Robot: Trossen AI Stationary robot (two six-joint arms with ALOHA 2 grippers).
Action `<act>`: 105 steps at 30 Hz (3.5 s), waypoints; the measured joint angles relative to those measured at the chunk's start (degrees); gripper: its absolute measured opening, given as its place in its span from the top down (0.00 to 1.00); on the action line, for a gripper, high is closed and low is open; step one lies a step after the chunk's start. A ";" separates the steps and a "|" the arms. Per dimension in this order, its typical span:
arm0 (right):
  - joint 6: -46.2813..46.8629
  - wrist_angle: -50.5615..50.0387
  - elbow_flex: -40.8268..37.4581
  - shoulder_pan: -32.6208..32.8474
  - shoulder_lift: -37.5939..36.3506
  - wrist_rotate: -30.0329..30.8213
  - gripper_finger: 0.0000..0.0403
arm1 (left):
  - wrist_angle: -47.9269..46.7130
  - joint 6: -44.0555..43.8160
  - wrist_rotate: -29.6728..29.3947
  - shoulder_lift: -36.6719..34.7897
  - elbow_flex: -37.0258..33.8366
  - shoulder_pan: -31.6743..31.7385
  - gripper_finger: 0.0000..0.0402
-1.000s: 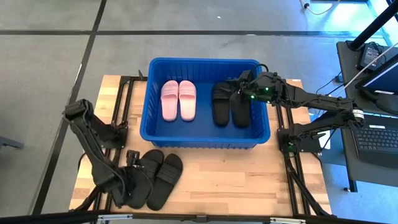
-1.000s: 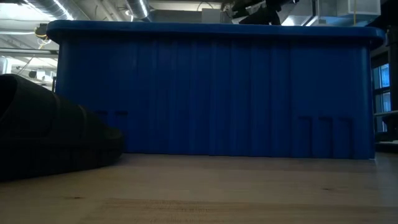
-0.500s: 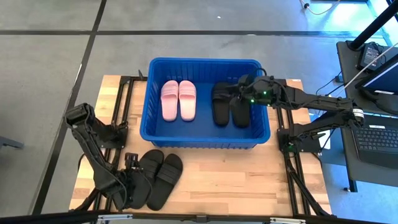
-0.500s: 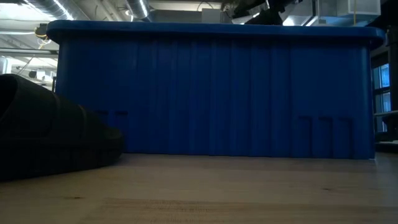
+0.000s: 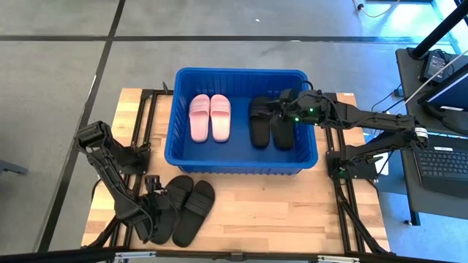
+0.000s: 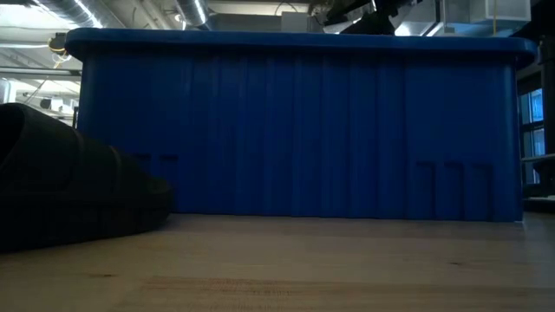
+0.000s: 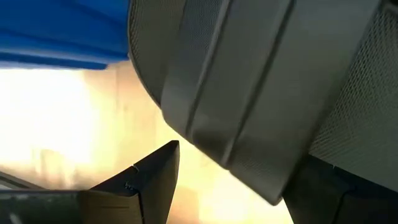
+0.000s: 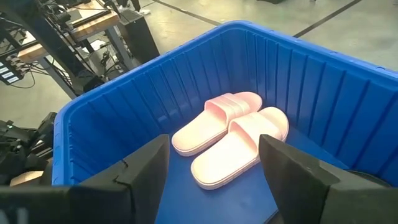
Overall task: Pick and place slides into bin
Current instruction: Put the black slipper into the blue bin
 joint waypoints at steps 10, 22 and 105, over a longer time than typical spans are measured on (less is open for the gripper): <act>0.63 0.00 0.00 0.00 0.00 0.00 0.38 | 2.30 -11.37 -5.61 0.00 0.00 -2.04 0.39; 0.98 -0.02 0.00 0.00 0.00 0.00 0.38 | 2.56 -26.42 -12.78 0.00 -1.80 -10.75 0.39; -0.05 -0.03 0.02 -0.02 -0.02 -0.04 0.38 | -24.26 16.81 -25.26 -0.85 41.39 0.36 0.99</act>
